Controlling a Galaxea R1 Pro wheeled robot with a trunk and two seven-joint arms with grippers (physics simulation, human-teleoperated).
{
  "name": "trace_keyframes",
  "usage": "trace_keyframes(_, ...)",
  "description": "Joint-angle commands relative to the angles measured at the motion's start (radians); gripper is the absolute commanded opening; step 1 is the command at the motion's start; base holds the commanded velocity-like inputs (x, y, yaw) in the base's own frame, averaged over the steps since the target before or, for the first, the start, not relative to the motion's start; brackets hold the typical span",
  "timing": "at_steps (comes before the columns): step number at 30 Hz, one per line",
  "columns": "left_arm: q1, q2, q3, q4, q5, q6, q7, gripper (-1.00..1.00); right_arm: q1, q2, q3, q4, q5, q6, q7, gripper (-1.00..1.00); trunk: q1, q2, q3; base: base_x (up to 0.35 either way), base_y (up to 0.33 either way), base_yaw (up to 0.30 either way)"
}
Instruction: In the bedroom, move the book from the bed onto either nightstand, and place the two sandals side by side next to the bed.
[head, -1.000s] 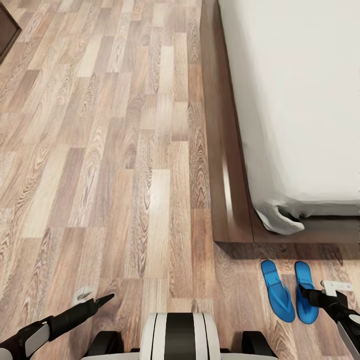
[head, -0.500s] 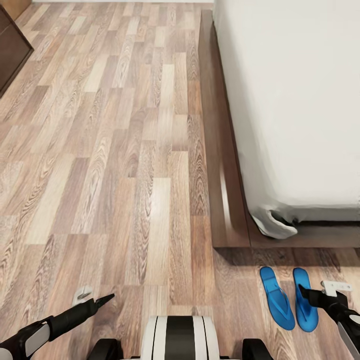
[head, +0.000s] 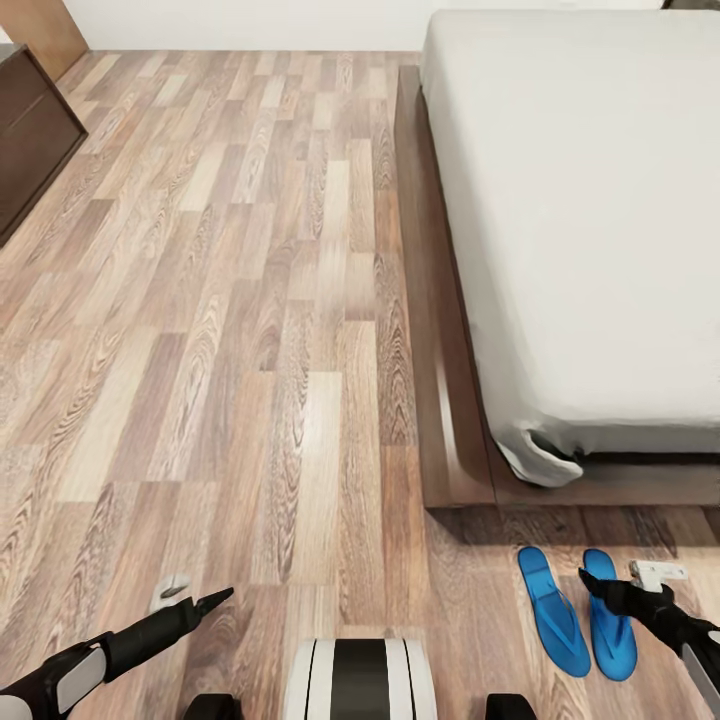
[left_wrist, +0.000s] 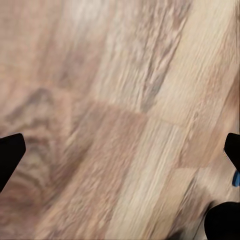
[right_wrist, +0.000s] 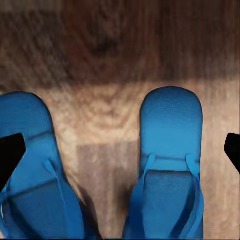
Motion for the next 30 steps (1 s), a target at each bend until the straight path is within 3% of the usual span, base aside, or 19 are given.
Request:
trace_keyframes(1,0.0,0.0,-0.005,-0.001,0.01,0.01,-0.003,1.0,0.0,-0.001,-0.004,-0.001,-0.041,0.019,0.088,1.0,-0.001,0.0,0.003,0.0,0.0,0.0)
trace_keyframes(3,0.0,-0.001,-0.006,-0.001,0.01,0.009,-0.003,1.0,0.0,-0.003,-0.006,0.025,-0.109,0.059,0.297,1.0,-0.001,0.001,0.011,0.0,0.0,0.0)
trace_keyframes(4,0.0,-0.002,-0.006,-0.001,0.01,0.009,-0.004,1.0,0.0,-0.004,-0.006,0.06,-0.123,0.071,0.366,1.0,-0.002,0.001,0.015,0.0,0.0,0.0)
trace_keyframes(6,0.0,-0.007,-0.006,-0.001,0.009,0.009,-0.003,1.0,0.0,-0.005,-0.007,0.146,-0.136,0.082,0.453,1.0,-0.003,0.001,0.023,0.0,0.0,0.0)
trace_keyframes(11,0.0,-0.012,-0.008,0.01,0.009,0.008,-0.008,1.0,0.0,-0.005,-0.01,0.381,-0.15,0.084,0.587,1.0,-0.005,0.002,0.042,0.0,0.0,0.0)
trace_keyframes(15,0.003,-0.014,-0.008,0.056,0.008,-0.002,-0.013,1.0,0.0,-0.004,-0.008,0.459,-0.152,0.084,0.619,1.0,-0.007,0.003,0.058,0.0,0.0,0.0)
trace_keyframes(17,0.004,-0.028,-0.008,0.073,0.008,-0.013,-0.015,1.0,0.0,-0.004,-0.007,0.489,-0.153,0.082,0.624,1.0,-0.008,0.004,0.065,0.0,0.0,0.0)
trace_keyframes(23,0.005,-0.068,-0.008,0.106,0.007,-0.043,-0.011,1.0,0.0,-0.003,-0.009,0.503,-0.152,0.051,0.618,1.0,-0.01,0.005,0.089,0.0,0.0,0.0)
trace_keyframes(30,0.005,-0.077,-0.008,0.12,0.007,-0.049,-0.01,1.0,0.0,-0.003,-0.009,0.505,-0.152,0.038,0.618,1.0,-0.014,0.007,0.116,0.0,0.0,0.0)
